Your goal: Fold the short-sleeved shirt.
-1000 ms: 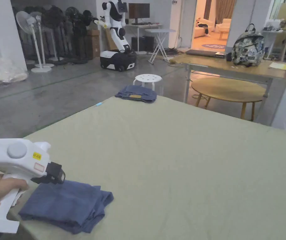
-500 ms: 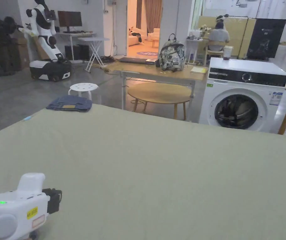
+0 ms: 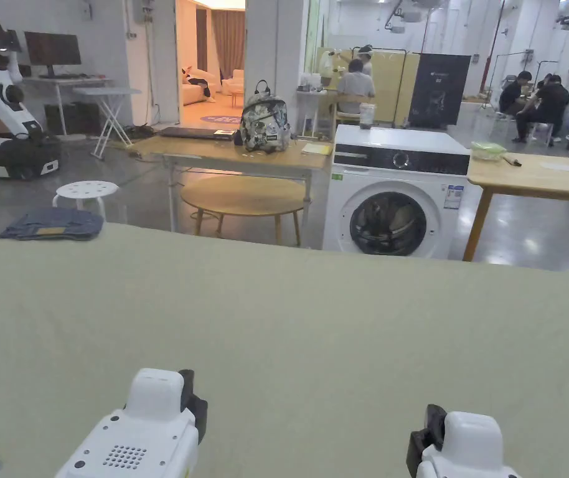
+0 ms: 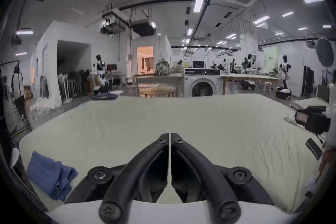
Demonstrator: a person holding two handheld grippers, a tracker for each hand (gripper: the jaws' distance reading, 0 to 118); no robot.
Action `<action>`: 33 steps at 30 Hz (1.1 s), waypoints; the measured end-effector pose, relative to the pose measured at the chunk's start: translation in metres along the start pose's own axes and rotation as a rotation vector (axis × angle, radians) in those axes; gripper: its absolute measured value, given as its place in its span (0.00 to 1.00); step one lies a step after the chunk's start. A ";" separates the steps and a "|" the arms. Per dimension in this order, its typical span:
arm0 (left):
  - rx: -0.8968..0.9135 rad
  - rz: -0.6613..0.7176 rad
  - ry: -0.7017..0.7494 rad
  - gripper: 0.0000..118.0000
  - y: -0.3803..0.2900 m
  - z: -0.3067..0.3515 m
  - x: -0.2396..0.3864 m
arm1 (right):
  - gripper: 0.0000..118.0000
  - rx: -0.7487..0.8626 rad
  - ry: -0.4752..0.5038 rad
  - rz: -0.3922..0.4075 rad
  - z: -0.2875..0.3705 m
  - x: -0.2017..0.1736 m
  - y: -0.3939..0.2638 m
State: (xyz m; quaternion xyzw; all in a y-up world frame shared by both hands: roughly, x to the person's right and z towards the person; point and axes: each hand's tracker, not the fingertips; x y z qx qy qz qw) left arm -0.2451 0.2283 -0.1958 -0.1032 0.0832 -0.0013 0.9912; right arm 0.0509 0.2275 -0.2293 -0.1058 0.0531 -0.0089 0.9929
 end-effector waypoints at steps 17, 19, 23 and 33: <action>0.043 0.057 -0.047 0.00 0.010 0.011 0.009 | 0.00 0.047 0.000 0.019 0.010 0.001 0.001; 0.038 0.058 -0.040 0.00 0.009 0.011 0.007 | 0.00 0.042 0.004 0.024 0.010 0.000 -0.001; 0.024 0.082 -0.034 0.00 0.006 0.011 0.001 | 0.00 0.033 -0.002 0.020 0.010 -0.001 -0.003; 0.032 0.095 -0.005 0.00 0.003 0.011 -0.007 | 0.00 0.022 0.008 -0.004 0.010 -0.005 -0.004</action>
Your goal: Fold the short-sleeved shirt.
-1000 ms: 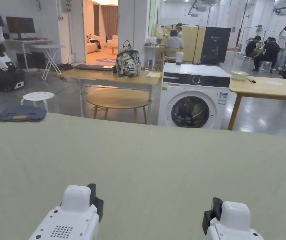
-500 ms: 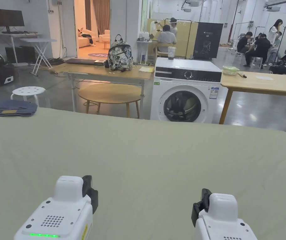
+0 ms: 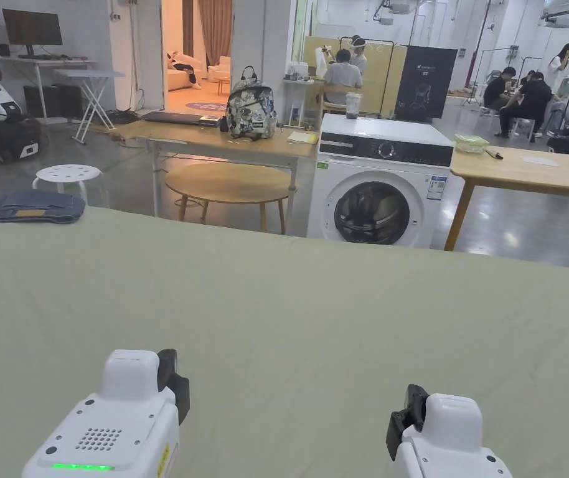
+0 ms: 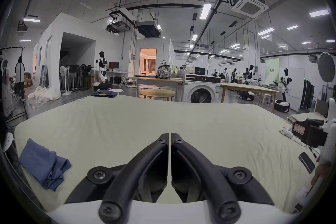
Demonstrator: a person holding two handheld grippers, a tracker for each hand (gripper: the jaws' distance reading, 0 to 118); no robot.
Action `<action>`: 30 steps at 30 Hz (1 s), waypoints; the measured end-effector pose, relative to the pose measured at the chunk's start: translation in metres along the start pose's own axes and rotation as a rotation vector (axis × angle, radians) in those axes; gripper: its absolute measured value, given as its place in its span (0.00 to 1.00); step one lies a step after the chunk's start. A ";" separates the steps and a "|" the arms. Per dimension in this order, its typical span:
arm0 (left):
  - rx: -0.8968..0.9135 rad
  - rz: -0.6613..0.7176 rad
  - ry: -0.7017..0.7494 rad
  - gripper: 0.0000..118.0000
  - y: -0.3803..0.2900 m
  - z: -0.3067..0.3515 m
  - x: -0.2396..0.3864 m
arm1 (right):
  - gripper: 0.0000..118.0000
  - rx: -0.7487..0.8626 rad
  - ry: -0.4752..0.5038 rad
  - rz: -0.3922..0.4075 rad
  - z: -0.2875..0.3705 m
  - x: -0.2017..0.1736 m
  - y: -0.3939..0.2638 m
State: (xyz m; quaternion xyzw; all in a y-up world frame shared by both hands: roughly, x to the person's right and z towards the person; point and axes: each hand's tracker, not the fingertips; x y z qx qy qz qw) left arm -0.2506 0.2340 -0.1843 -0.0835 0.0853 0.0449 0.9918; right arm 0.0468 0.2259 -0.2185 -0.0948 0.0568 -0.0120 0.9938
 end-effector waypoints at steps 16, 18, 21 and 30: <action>0.005 0.018 -0.020 0.65 0.000 -0.001 0.005 | 0.78 0.006 -0.049 0.013 -0.006 0.001 -0.002; 0.011 0.008 -0.024 0.65 0.000 0.000 0.005 | 0.84 0.012 -0.047 0.028 -0.005 0.002 -0.003; 0.031 -0.024 -0.012 0.65 0.000 0.002 0.008 | 0.84 0.043 -0.048 0.063 -0.002 0.002 -0.005; 0.058 -0.051 0.003 0.65 0.007 0.003 0.010 | 0.84 0.061 -0.012 -0.001 -0.003 0.007 0.003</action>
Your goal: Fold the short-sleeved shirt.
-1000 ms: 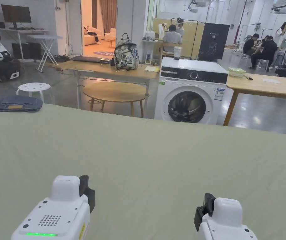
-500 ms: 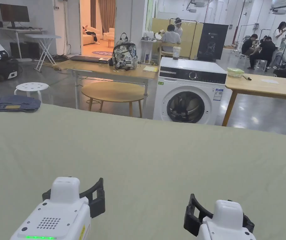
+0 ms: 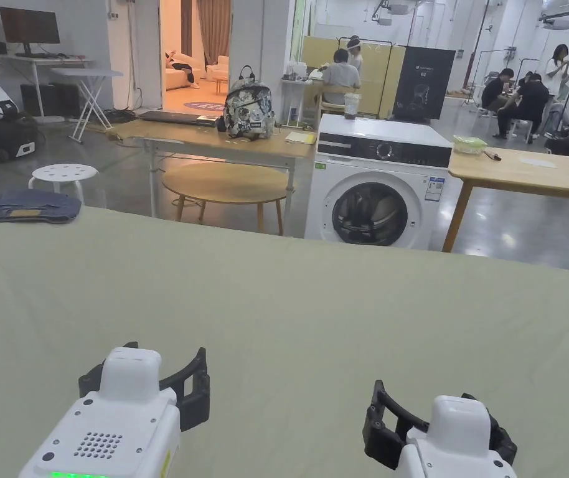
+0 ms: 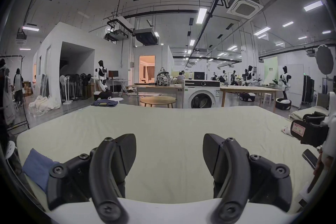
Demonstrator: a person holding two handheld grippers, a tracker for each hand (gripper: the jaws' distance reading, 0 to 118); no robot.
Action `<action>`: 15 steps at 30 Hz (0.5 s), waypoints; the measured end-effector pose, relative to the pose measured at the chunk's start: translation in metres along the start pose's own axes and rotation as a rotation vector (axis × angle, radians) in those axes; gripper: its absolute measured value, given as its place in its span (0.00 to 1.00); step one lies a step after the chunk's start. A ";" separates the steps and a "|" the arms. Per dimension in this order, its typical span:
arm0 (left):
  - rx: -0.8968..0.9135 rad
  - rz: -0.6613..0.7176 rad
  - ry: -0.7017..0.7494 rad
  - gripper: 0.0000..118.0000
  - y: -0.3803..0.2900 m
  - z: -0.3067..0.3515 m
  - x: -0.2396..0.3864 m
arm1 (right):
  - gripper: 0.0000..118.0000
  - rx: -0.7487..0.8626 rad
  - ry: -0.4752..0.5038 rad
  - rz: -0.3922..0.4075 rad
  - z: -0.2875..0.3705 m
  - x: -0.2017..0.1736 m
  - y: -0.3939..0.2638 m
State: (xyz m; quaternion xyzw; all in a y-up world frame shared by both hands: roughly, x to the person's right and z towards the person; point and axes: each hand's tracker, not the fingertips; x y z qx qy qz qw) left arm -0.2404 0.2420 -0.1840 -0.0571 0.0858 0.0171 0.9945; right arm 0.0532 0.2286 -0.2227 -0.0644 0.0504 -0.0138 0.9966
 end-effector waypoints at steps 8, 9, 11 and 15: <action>-0.016 0.002 -0.011 0.65 0.002 -0.001 -0.002 | 0.84 -0.090 -0.061 -0.068 -0.015 -0.005 0.009; -0.021 0.005 -0.014 0.65 0.002 -0.001 -0.002 | 0.84 -0.100 -0.066 -0.071 -0.016 -0.005 0.010; -0.036 0.013 -0.021 0.65 0.001 -0.002 -0.003 | 0.84 -0.132 -0.059 -0.091 -0.019 -0.005 0.012; -0.045 0.020 -0.014 0.65 -0.002 -0.001 -0.004 | 0.84 -0.188 -0.007 -0.124 -0.019 -0.003 0.014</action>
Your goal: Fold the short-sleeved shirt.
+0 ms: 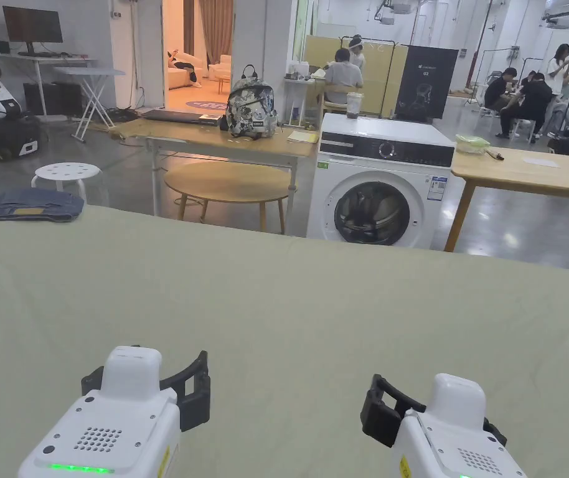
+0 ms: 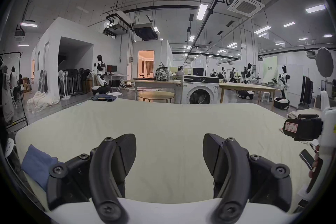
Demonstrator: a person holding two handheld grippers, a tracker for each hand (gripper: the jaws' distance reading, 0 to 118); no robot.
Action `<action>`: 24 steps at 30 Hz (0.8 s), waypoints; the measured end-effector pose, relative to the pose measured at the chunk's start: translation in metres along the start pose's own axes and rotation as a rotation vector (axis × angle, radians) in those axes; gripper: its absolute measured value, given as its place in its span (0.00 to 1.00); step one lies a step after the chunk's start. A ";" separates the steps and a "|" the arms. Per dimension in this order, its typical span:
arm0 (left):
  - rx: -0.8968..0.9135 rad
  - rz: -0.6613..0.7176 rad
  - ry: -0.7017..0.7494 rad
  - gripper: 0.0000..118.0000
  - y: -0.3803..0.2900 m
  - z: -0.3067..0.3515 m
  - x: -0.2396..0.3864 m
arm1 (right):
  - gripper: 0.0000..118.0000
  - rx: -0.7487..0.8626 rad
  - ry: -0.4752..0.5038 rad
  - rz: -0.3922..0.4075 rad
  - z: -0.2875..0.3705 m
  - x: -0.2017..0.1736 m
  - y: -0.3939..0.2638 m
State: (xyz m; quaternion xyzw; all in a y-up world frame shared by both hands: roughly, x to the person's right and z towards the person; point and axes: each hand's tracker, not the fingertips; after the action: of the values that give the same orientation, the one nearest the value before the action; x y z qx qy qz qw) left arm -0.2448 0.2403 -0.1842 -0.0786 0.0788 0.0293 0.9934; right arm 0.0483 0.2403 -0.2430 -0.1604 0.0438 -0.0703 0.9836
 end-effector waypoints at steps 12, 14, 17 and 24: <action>-0.014 0.004 0.014 0.65 0.000 0.002 0.001 | 0.84 -0.146 0.043 0.023 0.003 -0.004 0.018; -0.014 0.003 0.010 0.65 0.001 0.002 0.002 | 0.84 -0.132 0.062 0.000 0.006 -0.003 0.018; -0.012 0.010 0.005 0.65 0.001 0.003 0.002 | 0.84 -0.131 0.073 -0.016 0.004 -0.003 0.016; -0.022 0.024 -0.004 0.65 -0.001 0.003 0.003 | 0.84 -0.127 0.037 0.000 0.004 -0.006 0.017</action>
State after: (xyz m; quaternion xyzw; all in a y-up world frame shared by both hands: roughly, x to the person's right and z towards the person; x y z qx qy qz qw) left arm -0.2412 0.2398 -0.1821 -0.0885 0.0775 0.0422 0.9922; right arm 0.0447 0.2581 -0.2440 -0.2213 0.0664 -0.0701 0.9704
